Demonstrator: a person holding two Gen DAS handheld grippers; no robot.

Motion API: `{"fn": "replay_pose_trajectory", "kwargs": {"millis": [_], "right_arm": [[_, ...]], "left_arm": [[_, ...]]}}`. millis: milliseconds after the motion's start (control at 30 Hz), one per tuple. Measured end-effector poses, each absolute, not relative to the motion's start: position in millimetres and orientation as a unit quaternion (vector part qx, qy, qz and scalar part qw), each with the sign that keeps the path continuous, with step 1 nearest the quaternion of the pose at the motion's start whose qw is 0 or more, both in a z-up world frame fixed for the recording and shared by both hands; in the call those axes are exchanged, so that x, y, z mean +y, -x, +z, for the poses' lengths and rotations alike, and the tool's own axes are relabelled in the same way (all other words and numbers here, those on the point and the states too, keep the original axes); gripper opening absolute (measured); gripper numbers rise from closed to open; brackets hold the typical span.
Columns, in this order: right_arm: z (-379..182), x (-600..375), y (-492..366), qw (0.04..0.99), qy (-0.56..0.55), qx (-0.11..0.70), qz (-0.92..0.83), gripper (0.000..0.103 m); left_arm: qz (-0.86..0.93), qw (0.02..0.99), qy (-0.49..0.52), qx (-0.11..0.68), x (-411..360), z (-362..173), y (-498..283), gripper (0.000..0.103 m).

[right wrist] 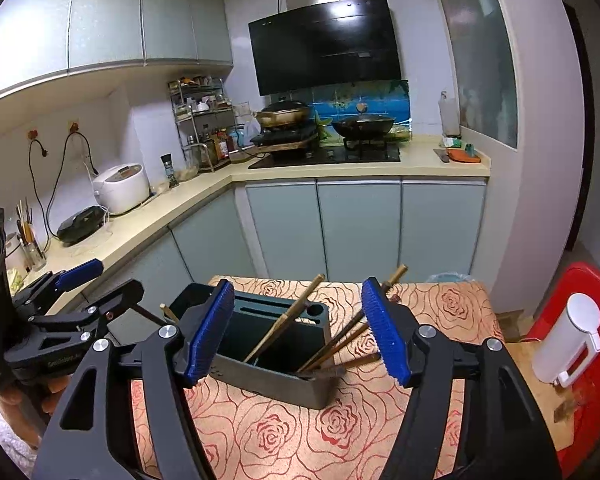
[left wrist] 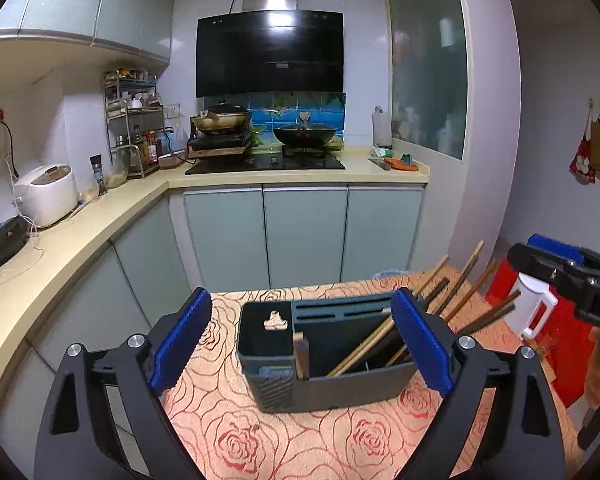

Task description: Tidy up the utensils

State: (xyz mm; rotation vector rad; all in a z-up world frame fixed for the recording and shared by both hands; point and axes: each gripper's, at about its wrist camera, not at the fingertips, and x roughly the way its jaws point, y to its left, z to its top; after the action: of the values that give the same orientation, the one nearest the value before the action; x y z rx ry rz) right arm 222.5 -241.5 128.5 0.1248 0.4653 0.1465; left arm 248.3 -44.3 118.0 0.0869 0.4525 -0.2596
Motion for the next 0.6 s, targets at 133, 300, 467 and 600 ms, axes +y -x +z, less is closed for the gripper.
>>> {"fn": "replay_pose_trajectory", "kwargs": {"millis": [133, 300, 467, 600], "right_arm": [[121, -247, -213, 0.971, -0.061, 0.228, 0.049, 0.074], [107, -248, -199, 0.969, -0.067, 0.234, 0.036, 0.087], [90, -238, -173, 0.971, -0.060, 0.229, 0.027, 0.096], [77, -227, -151, 0.973, -0.049, 0.224, 0.023, 0.096]], "left_arm": [[-0.117, 0.966, -0.054, 0.223, -43, 109, -231, 0.091], [-0.102, 0.967, -0.057, 0.227, -34, 94, -207, 0.092], [-0.079, 0.969, -0.067, 0.226, -28, 80, -186, 0.093], [-0.062, 0.970, -0.069, 0.227, -22, 67, -169, 0.093]]}}
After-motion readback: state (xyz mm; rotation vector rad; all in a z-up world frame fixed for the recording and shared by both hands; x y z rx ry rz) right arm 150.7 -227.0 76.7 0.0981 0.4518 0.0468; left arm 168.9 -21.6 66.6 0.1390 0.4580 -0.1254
